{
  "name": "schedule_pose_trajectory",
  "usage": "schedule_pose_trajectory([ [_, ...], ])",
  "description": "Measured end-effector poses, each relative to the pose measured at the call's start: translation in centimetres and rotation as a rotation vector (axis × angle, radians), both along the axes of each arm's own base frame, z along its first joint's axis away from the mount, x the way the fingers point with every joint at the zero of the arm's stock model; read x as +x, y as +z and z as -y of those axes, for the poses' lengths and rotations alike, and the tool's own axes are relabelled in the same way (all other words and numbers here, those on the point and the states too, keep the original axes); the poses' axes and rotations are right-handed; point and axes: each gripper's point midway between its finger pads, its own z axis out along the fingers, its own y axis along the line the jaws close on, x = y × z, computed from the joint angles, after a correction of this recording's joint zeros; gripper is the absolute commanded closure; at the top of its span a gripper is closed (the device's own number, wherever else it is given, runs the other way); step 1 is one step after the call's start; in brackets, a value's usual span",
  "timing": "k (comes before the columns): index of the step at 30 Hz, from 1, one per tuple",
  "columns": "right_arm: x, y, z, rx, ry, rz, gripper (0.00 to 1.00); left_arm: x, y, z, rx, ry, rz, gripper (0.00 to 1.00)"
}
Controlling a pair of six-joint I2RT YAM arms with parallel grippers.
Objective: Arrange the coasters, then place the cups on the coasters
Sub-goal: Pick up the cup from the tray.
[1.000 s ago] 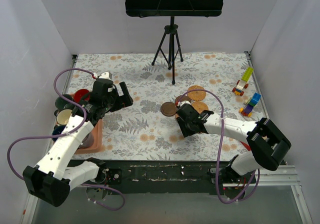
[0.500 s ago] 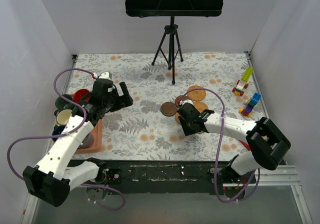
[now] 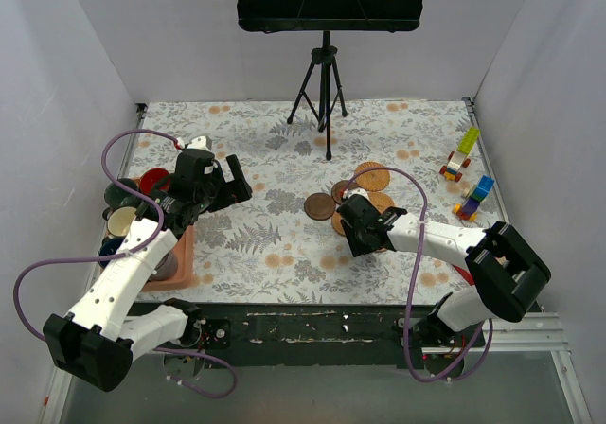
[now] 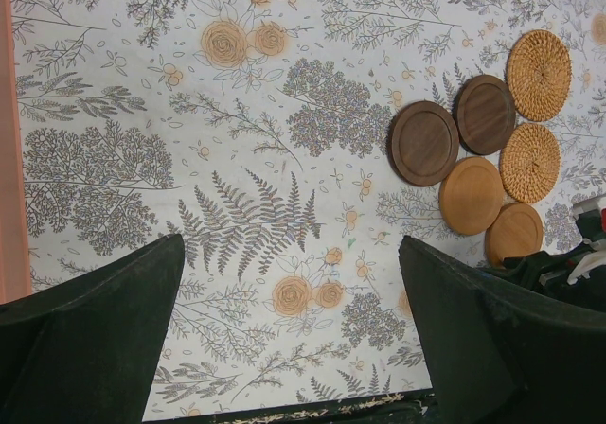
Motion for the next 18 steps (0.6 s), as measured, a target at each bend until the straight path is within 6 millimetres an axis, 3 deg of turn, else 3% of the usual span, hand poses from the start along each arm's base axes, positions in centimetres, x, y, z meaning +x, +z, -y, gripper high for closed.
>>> schedule_pose_trajectory([
  [9,-0.1,0.3,-0.5,0.018,0.064,-0.007,0.39,0.0,0.1,-0.2,0.006,0.007,0.003,0.02],
  [18,0.0,3.4,-2.6,0.130,0.158,0.031,0.37,0.8,2.1,-1.9,0.062,0.085,0.029,0.02],
])
